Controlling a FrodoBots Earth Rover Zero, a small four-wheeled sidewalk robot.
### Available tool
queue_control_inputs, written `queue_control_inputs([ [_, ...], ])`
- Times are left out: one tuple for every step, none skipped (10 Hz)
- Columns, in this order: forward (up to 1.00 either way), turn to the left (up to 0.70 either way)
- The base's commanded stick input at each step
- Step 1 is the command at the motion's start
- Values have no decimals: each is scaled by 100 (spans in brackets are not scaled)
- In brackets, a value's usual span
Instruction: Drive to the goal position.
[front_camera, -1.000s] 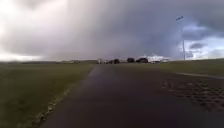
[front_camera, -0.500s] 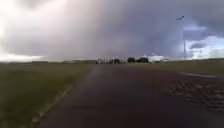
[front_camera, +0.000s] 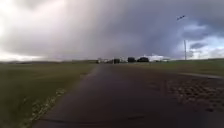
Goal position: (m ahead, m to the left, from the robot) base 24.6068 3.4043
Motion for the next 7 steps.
queue_control_inputs([
  [70,0],
  [70,0],
  [70,0],
  [70,0],
  [70,0],
  [70,0],
  [70,0],
])
